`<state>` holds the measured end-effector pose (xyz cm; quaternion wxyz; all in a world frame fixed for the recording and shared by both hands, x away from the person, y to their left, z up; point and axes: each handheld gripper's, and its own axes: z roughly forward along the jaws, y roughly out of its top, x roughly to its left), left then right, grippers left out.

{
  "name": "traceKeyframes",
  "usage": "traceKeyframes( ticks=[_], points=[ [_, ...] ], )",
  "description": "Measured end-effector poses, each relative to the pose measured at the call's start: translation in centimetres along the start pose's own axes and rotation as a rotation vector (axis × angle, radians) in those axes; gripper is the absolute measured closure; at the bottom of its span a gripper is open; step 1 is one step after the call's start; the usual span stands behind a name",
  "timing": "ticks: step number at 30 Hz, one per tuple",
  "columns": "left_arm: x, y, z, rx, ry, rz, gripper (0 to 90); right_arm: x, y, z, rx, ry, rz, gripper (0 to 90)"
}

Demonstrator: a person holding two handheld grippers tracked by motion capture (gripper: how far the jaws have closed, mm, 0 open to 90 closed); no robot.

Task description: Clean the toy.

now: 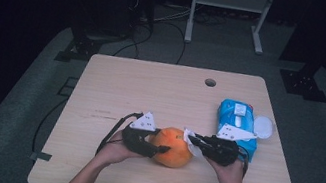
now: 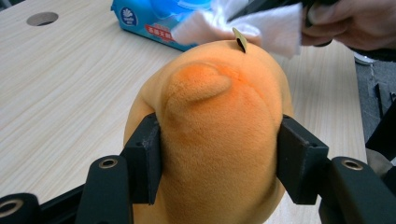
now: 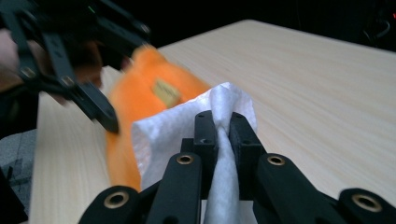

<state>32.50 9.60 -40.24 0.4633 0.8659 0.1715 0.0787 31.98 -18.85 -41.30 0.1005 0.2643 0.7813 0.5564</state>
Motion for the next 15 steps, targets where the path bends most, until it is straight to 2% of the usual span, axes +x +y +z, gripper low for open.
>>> traceKeyframes(
  ticks=[4, 8, 12, 15],
  points=[
    [-0.4, 0.3, 0.0, 0.006, -0.003, 0.013, 40.8, 1.5, 1.3, 0.2, -0.025, 0.024, -0.048, 82.6],
    [-0.8, 0.4, 0.6, 0.01, -0.009, 0.021, 40.7, 2.9, 2.5, 0.8, -0.046, 0.051, -0.099, 82.5],
    [-0.8, 0.3, 1.0, 0.017, -0.004, 0.024, 37.2, 3.7, 2.4, 1.9, -0.002, 0.028, -0.167, 82.6],
    [-0.6, 0.1, 1.3, 0.003, -0.017, 0.006, 26.9, 3.3, 1.8, 1.9, 0.014, 0.016, -0.15, 82.8]
  ],
)
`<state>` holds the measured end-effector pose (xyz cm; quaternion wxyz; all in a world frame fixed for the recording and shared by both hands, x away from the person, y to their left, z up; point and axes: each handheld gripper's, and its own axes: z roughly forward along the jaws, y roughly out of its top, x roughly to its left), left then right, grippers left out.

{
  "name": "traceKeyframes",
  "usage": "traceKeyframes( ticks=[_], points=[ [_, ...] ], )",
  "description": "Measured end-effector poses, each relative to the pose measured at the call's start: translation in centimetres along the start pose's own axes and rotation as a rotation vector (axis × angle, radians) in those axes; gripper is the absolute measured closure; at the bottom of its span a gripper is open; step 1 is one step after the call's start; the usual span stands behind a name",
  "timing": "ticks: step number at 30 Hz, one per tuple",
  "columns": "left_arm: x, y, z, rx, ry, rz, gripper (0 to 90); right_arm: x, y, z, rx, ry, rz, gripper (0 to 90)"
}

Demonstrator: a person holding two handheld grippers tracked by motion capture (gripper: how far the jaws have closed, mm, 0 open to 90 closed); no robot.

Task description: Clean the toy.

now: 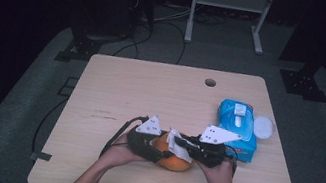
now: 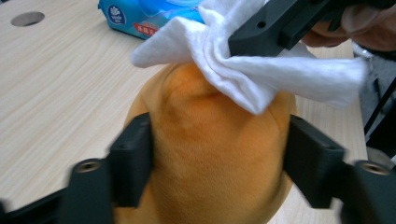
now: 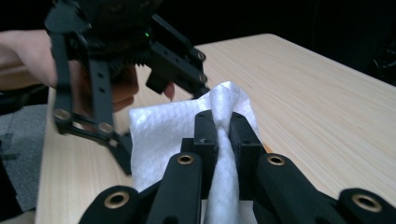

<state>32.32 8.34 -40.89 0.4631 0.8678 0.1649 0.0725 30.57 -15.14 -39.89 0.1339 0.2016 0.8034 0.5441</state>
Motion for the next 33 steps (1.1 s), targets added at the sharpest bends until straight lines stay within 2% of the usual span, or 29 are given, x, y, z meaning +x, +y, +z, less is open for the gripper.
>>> traceKeyframes(
  ticks=[4, 8, 13, 18, 22, 28, 33],
  points=[
    [0.1, 0.1, -0.1, -0.053, -0.011, -0.019, 17.4, -0.5, -0.8, -0.7, 0.003, -0.013, 0.02, 82.8],
    [0.4, 0.0, 0.0, -0.069, -0.007, -0.037, 11.1, -0.8, -1.3, -1.7, 0.001, -0.027, 0.036, 82.8],
    [1.1, -0.4, -0.4, -0.113, -0.009, -0.061, 9.9, -1.2, -2.0, -2.9, -0.006, -0.04, 0.051, 82.8],
    [1.5, -0.6, -0.4, -0.141, -0.048, -0.07, 9.8, -1.6, -2.5, -3.9, -0.005, -0.045, 0.07, 82.7],
    [2.1, -0.9, -0.1, -0.149, -0.085, -0.074, 9.9, -1.8, -3.0, -4.6, -0.01, -0.051, 0.085, 82.8],
    [3.4, -1.5, 1.1, -0.172, -0.156, -0.123, 9.9, -2.4, -3.8, -5.6, -0.015, -0.066, 0.122, 82.7],
    [4.3, -2.1, 2.7, -0.209, -0.281, -0.178, 11.7, -2.9, -4.3, -6.1, -0.021, -0.075, 0.145, 82.7]
  ],
)
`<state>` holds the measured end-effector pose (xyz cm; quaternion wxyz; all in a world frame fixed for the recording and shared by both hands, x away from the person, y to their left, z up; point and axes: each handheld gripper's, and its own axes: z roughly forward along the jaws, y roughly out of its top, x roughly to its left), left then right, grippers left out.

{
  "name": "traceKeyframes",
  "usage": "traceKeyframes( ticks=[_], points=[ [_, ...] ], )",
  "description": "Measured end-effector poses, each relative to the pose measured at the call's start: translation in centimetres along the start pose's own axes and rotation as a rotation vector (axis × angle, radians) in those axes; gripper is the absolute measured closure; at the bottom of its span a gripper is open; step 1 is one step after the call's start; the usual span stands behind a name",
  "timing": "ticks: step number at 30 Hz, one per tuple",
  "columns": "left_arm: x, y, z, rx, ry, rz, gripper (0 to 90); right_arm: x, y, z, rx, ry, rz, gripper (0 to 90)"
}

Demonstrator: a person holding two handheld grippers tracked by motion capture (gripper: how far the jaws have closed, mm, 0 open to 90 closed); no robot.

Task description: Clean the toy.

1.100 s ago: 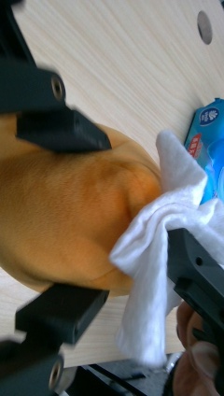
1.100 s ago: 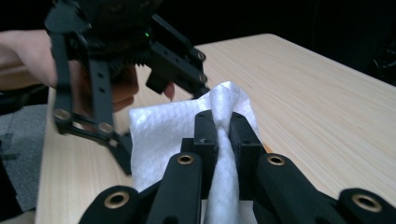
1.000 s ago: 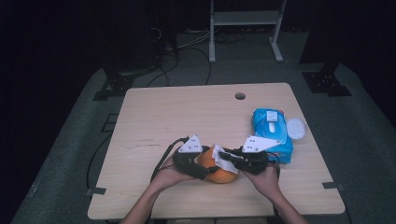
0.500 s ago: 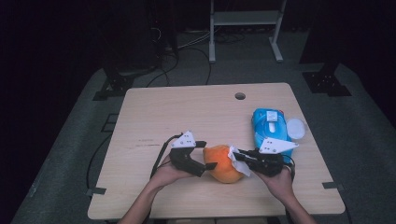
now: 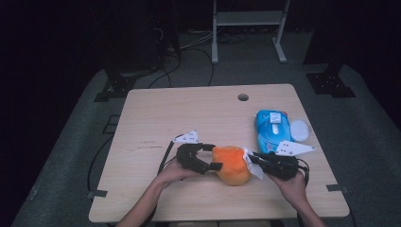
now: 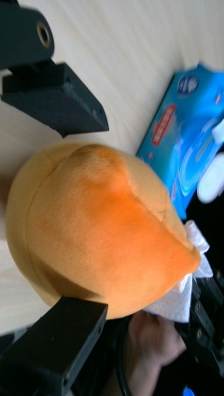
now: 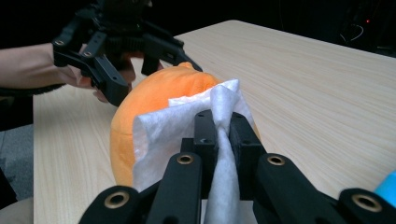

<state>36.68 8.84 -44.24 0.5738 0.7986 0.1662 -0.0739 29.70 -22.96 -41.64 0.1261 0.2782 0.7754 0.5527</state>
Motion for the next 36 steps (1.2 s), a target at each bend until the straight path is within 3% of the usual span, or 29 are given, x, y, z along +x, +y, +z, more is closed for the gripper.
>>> traceKeyframes(
  ticks=[3, 6, 9, 13, 15, 19, 23, 25, 28, 31, 34, 36],
  points=[
    [0.3, 0.0, 0.7, -0.01, -0.052, -0.017, 12.1, -0.2, -0.1, -0.1, -0.004, -0.002, 0.01, 82.7],
    [-0.3, 0.2, 0.9, -0.005, -0.063, 0.005, 17.2, -0.3, 0.0, 0.0, -0.013, -0.006, 0.022, 82.7],
    [-1.5, 0.6, 0.6, 0.016, -0.036, 0.048, 24.6, -0.3, 0.3, 0.2, -0.026, -0.002, 0.033, 82.7],
    [-3.0, 1.6, -0.6, 0.044, 0.03, 0.093, 38.2, -0.4, 0.9, 0.8, -0.054, 0.011, 0.055, 82.9],
    [-3.7, 2.2, -1.6, 0.043, 0.065, 0.111, 39.4, -0.6, 1.1, 1.3, -0.076, 0.033, 0.081, 82.9],
    [-4.4, 2.3, -2.9, 0.067, 0.136, 0.147, 38.7, -0.5, 1.8, 2.7, -0.078, 0.049, 0.073, 82.9],
    [-3.9, 0.9, -3.3, 0.087, 0.11, 0.114, 32.7, -0.7, 1.7, 4.4, -0.038, 0.045, 0.076, 82.9],
    [-3.8, 0.2, -3.3, 0.076, 0.101, 0.126, 26.4, -1.3, 1.2, 5.0, -0.03, 0.05, 0.096, 82.9],
    [-3.6, 0.4, -3.1, 0.091, 0.169, 0.153, 16.4, -1.8, 1.0, 5.0, -0.033, 0.049, 0.117, 82.8],
    [-3.0, 0.6, -2.9, 0.065, 0.198, 0.138, 12.6, -2.0, 1.2, 5.1, -0.033, 0.054, 0.114, 82.8],
    [-2.7, 0.2, -2.3, 0.074, 0.191, 0.132, 13.8, -1.8, 1.3, 5.1, -0.026, 0.056, 0.103, 82.8],
    [-2.9, -0.1, -2.1, 0.068, 0.196, 0.146, 20.4, -1.8, 1.4, 5.2, -0.021, 0.052, 0.099, 82.7]
  ],
)
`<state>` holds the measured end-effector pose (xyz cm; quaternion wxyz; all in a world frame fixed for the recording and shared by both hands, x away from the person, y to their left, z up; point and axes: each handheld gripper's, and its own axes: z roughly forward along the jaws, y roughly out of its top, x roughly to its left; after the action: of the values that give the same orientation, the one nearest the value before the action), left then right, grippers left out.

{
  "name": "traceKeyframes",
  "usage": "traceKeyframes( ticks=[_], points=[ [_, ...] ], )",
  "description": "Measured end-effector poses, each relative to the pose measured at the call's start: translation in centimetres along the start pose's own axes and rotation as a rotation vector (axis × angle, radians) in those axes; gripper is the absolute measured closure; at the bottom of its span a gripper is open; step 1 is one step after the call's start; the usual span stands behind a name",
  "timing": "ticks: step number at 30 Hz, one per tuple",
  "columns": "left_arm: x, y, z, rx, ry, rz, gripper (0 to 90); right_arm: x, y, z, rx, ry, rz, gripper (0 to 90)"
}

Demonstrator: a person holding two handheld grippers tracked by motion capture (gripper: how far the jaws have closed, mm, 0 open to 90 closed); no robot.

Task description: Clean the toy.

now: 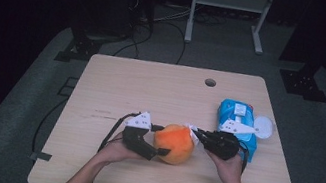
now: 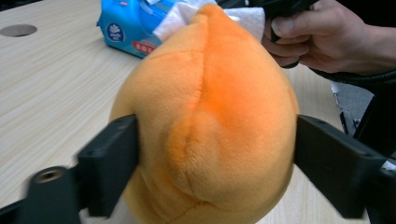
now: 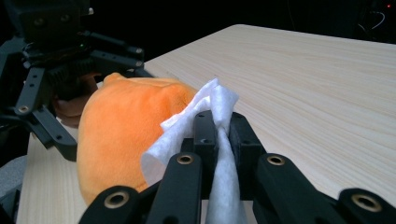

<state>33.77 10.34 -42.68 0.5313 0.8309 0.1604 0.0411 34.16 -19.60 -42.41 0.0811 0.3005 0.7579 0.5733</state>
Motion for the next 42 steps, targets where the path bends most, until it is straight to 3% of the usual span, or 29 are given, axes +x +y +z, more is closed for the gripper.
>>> traceKeyframes(
  ticks=[4, 9, 16, 22, 26, 30, 33, 38, 40, 42],
  points=[
    [-0.1, 0.0, -0.1, 0.003, 0.028, -0.01, 31.9, -0.1, 0.2, -0.6, -0.014, -0.011, 0.0, 82.7],
    [-0.4, 0.1, 0.2, 0.008, 0.046, -0.008, 32.9, 1.1, 0.9, -1.4, -0.037, -0.006, -0.051, 82.7],
    [-0.7, 0.6, 0.8, 0.009, 0.07, -0.034, 33.1, 2.8, 1.6, -0.8, -0.028, 0.007, -0.125, 82.7],
    [-1.6, 0.9, 1.7, 0.023, 0.082, -0.005, 33.8, 4.5, 2.3, 0.9, 0.015, 0.033, -0.21, 82.7],
    [-1.8, 0.8, 1.7, 0.018, 0.075, 0.005, 34.5, 4.2, 2.8, 1.0, 0.034, 0.001, -0.236, 82.5],
    [-1.9, 0.6, 1.7, 0.017, 0.073, 0.019, 34.4, 2.7, 2.7, 0.2, 0.049, -0.062, -0.224, 82.6],
    [-1.8, 0.7, 1.7, 0.014, 0.061, 0.016, 32.9, 1.7, 2.2, -0.7, 0.048, -0.076, -0.186, 82.5],
    [-1.8, 0.8, 2.0, 0.017, 0.028, 0.024, 15.6, 1.5, 1.4, -1.5, 0.058, -0.075, -0.177, 82.6],
    [-1.7, 0.6, 2.1, 0.019, 0.01, 0.022, 17.7, 1.4, 1.2, -1.8, 0.055, -0.068, -0.167, 82.7],
    [-2.0, 0.6, 2.2, 0.025, 0.019, 0.052, 25.2, 1.8, 1.2, -1.9, 0.052, -0.061, -0.175, 82.7]
  ],
)
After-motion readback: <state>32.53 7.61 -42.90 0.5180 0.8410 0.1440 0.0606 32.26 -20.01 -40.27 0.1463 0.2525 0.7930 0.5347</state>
